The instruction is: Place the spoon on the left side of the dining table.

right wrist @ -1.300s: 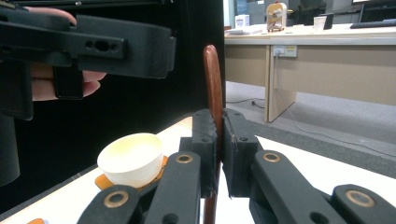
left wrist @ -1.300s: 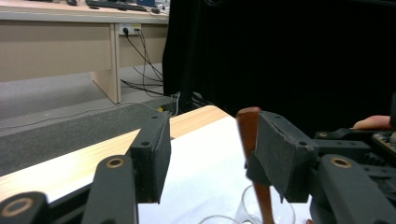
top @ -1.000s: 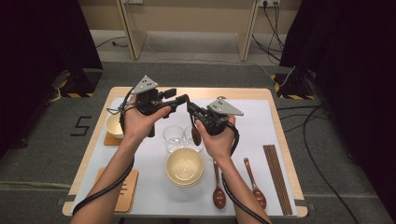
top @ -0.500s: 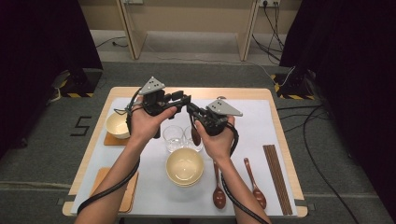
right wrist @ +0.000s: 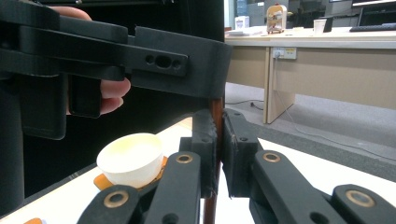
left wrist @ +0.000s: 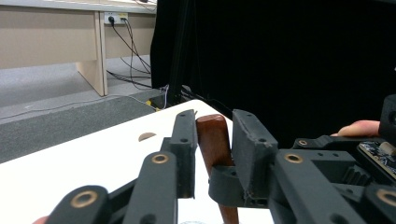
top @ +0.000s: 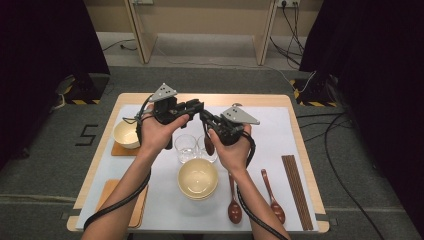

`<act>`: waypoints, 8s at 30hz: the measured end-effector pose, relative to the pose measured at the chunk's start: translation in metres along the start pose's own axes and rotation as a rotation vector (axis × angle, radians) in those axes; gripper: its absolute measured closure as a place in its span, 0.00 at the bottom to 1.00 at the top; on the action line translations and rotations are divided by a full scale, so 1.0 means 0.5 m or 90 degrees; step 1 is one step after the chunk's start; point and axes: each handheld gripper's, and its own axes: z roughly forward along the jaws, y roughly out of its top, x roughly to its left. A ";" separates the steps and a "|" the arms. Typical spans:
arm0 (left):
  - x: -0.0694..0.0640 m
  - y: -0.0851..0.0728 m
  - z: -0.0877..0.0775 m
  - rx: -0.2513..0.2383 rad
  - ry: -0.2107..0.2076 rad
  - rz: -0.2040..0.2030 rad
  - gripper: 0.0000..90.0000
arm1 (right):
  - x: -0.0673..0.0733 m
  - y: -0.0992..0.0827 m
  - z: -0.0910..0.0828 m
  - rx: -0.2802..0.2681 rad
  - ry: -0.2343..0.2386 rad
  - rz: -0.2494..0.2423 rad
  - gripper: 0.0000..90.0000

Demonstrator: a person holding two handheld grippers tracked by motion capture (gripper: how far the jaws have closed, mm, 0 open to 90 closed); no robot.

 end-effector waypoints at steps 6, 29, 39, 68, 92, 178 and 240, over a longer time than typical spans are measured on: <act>-0.004 0.001 -0.004 -0.010 -0.007 -0.003 0.82 | 0.003 0.002 0.000 0.000 -0.002 -0.005 0.94; -0.012 0.017 -0.021 -0.054 0.039 0.041 0.83 | 0.022 0.006 -0.013 -0.002 -0.017 -0.039 0.70; 0.000 0.019 -0.034 -0.066 0.058 0.041 0.83 | 0.013 -0.006 -0.031 0.002 -0.013 -0.027 0.70; 0.045 0.018 -0.090 -0.090 0.106 0.039 0.83 | -0.028 -0.033 -0.084 0.018 -0.053 -0.028 0.72; 0.091 0.006 -0.144 -0.100 0.151 0.039 0.83 | -0.061 -0.071 -0.131 0.021 -0.083 -0.013 0.72; 0.316 -0.086 -0.192 -0.007 0.377 0.000 0.83 | -0.110 -0.138 -0.212 0.029 -0.142 0.029 0.72; 0.469 -0.124 -0.074 0.083 0.442 -0.116 0.82 | -0.112 -0.140 -0.228 0.037 -0.144 0.031 0.70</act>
